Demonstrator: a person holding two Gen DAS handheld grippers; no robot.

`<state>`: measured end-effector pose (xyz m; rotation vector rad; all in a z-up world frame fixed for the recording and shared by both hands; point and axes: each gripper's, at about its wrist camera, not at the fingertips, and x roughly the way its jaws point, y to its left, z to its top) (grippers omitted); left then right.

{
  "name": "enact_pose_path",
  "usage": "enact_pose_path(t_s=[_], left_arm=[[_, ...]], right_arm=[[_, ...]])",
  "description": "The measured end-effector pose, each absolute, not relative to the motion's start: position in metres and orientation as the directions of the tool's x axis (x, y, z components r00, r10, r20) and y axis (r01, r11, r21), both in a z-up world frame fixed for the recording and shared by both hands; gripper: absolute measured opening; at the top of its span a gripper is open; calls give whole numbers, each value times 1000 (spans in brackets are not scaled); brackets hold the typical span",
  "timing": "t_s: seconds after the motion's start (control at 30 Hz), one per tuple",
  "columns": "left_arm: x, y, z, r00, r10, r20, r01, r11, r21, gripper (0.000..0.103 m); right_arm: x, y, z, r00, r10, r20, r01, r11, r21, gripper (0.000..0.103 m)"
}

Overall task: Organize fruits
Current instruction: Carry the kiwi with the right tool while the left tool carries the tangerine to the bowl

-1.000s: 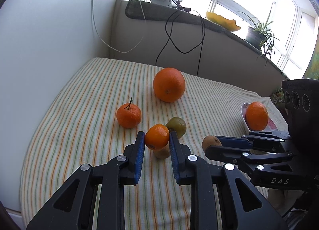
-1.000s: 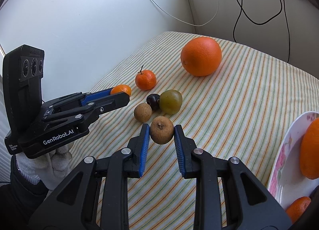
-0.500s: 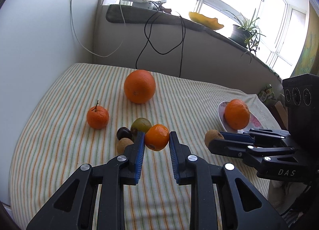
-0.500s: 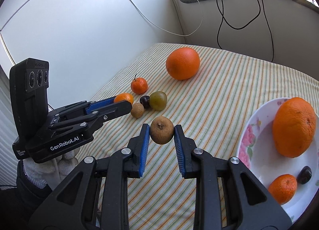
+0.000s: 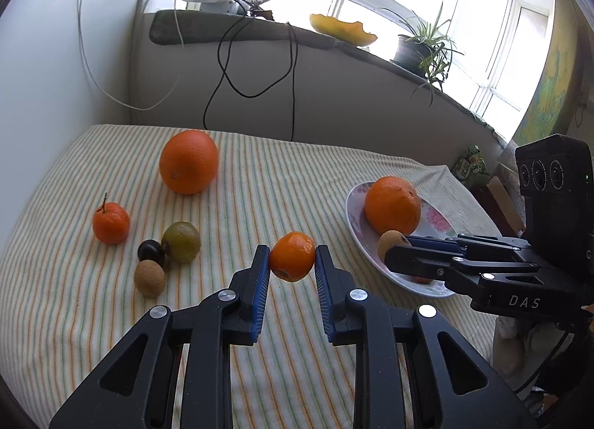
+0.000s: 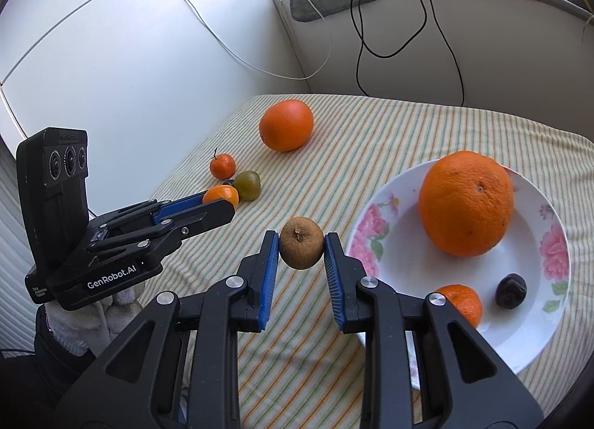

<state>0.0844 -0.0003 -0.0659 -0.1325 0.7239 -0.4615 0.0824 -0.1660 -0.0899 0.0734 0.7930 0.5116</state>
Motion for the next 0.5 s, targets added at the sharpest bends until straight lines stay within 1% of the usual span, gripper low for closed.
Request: enact_pose_path(t_s=[0.5], left_arm=[[92,-58,-70,596,-521,-611,445,848,-288,22]], right_arm=[[80,-219,-92,626,403,-668,-327,913,244,26]])
